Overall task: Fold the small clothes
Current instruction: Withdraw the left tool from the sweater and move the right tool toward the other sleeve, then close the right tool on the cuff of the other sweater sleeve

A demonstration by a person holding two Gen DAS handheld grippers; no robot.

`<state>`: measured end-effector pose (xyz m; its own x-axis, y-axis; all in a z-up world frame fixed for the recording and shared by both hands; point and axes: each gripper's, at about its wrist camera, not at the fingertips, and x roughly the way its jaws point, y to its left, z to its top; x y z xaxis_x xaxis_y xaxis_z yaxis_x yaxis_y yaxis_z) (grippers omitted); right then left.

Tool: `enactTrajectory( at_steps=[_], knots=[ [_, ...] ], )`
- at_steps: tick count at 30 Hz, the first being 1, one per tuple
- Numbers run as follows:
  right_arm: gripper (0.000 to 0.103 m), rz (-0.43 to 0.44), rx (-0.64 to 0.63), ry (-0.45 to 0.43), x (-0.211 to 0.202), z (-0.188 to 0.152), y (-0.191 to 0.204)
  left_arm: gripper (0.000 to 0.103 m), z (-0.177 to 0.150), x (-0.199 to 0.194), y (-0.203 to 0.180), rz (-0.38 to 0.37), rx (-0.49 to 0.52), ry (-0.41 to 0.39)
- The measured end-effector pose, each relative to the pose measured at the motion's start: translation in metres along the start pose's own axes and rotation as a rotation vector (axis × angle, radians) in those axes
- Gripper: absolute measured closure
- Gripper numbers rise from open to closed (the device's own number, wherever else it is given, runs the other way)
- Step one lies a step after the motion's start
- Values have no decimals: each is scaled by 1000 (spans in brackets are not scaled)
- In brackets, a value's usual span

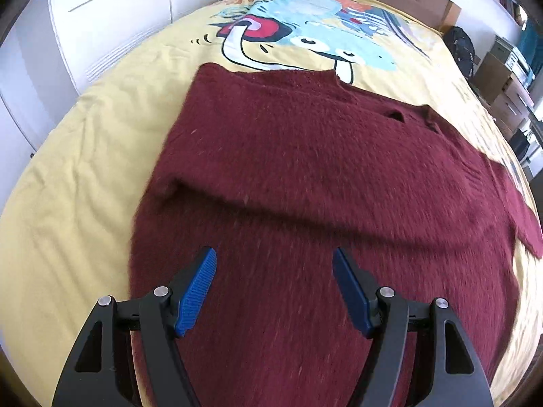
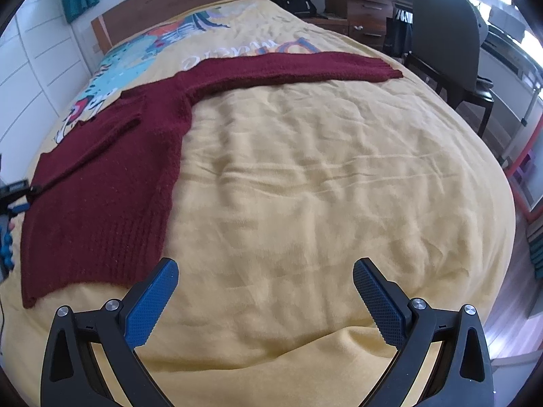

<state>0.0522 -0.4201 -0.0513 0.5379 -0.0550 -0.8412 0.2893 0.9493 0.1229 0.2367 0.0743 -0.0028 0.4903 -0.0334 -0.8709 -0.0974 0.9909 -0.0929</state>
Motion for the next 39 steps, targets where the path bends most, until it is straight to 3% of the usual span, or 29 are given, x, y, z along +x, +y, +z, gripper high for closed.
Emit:
enactTrajectory(
  at_steps=[14, 21, 27, 39],
  knots=[
    [0, 44, 14, -106, -26, 18, -19, 37, -69, -75, 16, -19, -28, -35],
    [0, 84, 4, -106, -16, 38, -28, 37, -91, -94, 9, -7, 4, -23],
    [0, 115, 25, -84, 7, 65, -38, 37, -94, -97, 0, 31, 49, -25],
    [0, 117, 138, -81, 70, 145, -84, 37, -90, -75, -4, 88, 40, 15]
  ],
)
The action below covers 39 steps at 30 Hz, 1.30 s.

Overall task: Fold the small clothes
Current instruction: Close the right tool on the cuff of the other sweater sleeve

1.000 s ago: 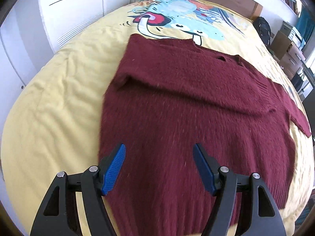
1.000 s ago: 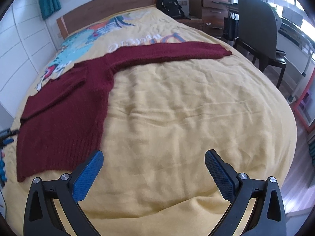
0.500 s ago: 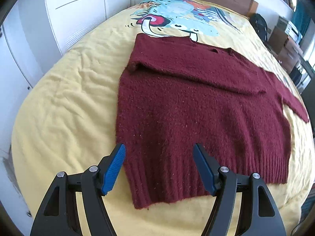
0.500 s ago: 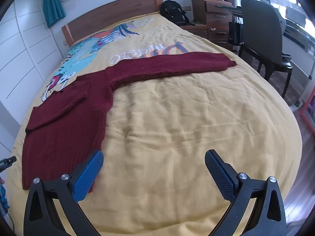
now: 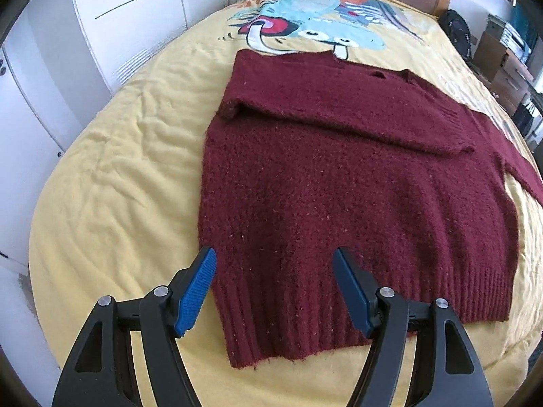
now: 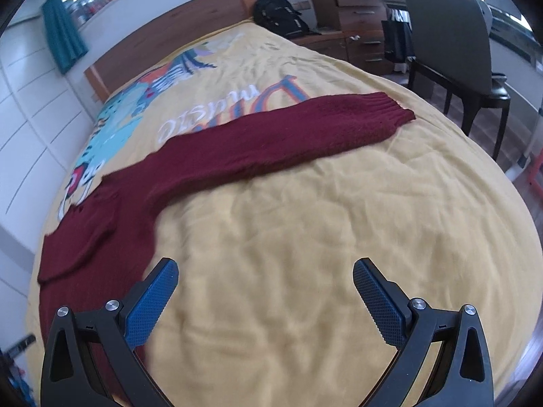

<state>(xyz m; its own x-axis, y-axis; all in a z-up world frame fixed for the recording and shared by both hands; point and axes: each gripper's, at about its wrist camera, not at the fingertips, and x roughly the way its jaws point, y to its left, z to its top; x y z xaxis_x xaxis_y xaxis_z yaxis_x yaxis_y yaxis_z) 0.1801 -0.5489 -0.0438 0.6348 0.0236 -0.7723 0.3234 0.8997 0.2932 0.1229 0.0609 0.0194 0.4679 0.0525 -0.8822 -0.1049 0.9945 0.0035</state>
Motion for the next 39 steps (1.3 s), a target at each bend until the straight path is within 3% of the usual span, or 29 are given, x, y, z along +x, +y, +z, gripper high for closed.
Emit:
enactTrajectory(
  at_steps=[11, 24, 35, 37, 39],
  knots=[
    [1, 36, 218, 27, 71, 53, -59, 37, 4, 23, -4, 36, 8, 36],
    [29, 52, 414, -1, 118, 93, -119, 37, 1, 44, -9, 45, 37, 72],
    [34, 75, 529, -61, 142, 123, -153, 37, 0, 50, -12, 54, 56, 85],
    [40, 56, 535, -62, 144, 128, -154, 37, 0, 51, -12, 57, 56, 89],
    [70, 35, 540, -47, 146, 132, -155, 37, 0, 52, -11, 60, 56, 90]
  ],
)
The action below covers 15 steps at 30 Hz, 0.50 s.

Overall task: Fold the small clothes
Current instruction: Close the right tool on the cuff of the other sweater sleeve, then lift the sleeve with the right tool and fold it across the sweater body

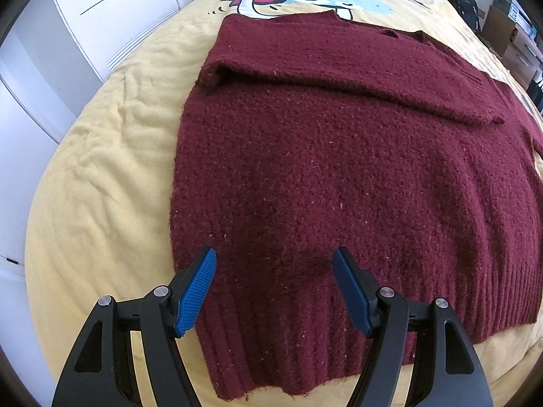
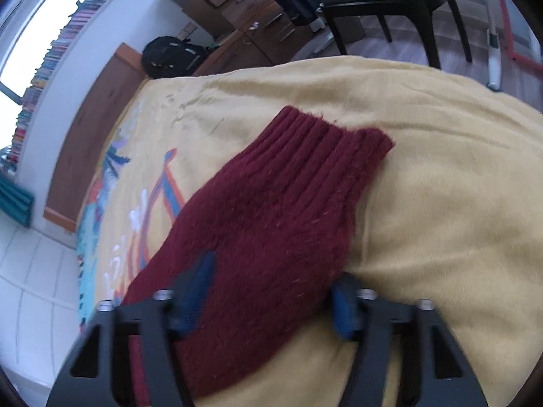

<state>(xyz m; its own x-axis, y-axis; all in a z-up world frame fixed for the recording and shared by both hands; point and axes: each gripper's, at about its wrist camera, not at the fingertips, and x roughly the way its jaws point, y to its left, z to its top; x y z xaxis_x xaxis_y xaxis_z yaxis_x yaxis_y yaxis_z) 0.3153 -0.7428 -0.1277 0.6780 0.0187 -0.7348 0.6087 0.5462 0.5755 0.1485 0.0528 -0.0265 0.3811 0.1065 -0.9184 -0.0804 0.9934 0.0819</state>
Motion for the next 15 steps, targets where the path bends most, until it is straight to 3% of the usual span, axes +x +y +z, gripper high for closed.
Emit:
enactTrajectory(
  at_steps=[5, 15],
  knots=[
    [85, 8, -11, 11, -2, 6, 7, 37, 0, 0, 2, 0, 1, -2],
    [88, 73, -151, 54, -21, -7, 69, 37, 2, -8, 5, -48, -3, -20]
  ],
)
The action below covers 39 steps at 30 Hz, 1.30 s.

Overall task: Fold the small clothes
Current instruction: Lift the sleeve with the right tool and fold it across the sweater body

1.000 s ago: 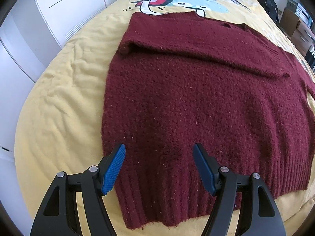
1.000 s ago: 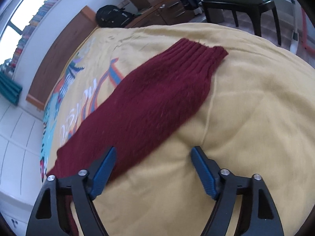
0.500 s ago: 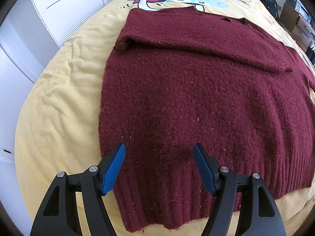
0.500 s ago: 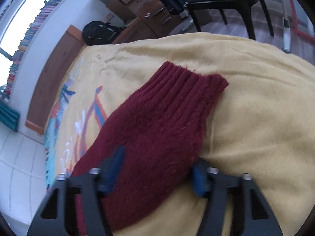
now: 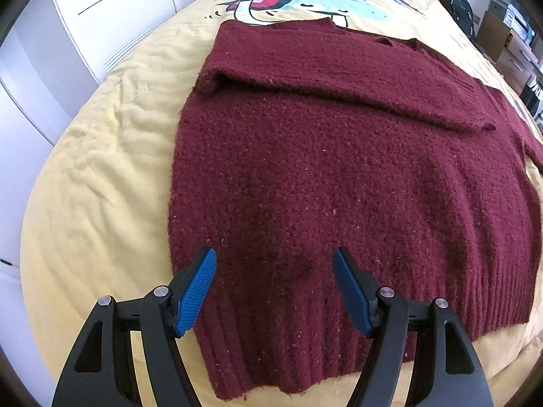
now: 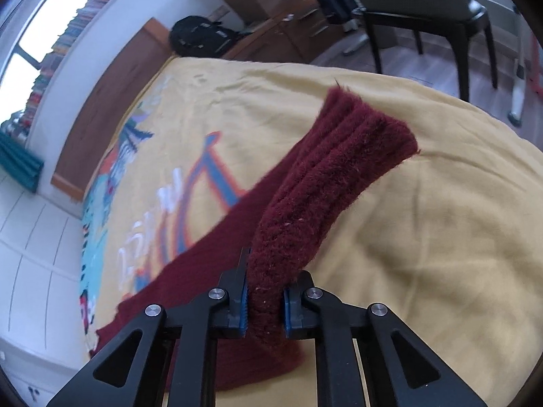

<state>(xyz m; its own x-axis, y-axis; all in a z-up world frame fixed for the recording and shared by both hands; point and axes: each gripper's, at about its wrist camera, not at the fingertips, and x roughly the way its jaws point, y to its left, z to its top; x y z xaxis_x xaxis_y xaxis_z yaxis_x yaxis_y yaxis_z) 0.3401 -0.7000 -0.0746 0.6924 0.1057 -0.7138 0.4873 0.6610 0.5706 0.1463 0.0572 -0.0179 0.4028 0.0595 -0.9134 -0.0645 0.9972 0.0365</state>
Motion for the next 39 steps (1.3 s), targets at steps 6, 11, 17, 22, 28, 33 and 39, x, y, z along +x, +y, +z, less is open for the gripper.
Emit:
enactTrajectory(
  at_steps=[6, 11, 17, 22, 28, 33, 39],
  knots=[
    [89, 73, -43, 54, -4, -22, 54, 37, -1, -6, 9, -42, -22, -16],
    [89, 128, -73, 121, -1, -53, 101, 37, -3, -12, 22, -71, -38, -30],
    [89, 179, -128, 228, 16, -105, 165, 37, -10, -19, 49, -95, -69, -39],
    [89, 218, -162, 298, 32, -146, 222, 37, -18, -25, 74, -95, -79, -58],
    [89, 273, -254, 339, 43, -188, 299, 37, -26, -27, 100, -102, -106, -63],
    [89, 356, -319, 375, 48, -229, 360, 37, -29, -26, 121, -122, -154, -68],
    [89, 483, -328, 430, 58, -275, 416, 37, -34, -25, 136, -133, -188, -70]
  ],
)
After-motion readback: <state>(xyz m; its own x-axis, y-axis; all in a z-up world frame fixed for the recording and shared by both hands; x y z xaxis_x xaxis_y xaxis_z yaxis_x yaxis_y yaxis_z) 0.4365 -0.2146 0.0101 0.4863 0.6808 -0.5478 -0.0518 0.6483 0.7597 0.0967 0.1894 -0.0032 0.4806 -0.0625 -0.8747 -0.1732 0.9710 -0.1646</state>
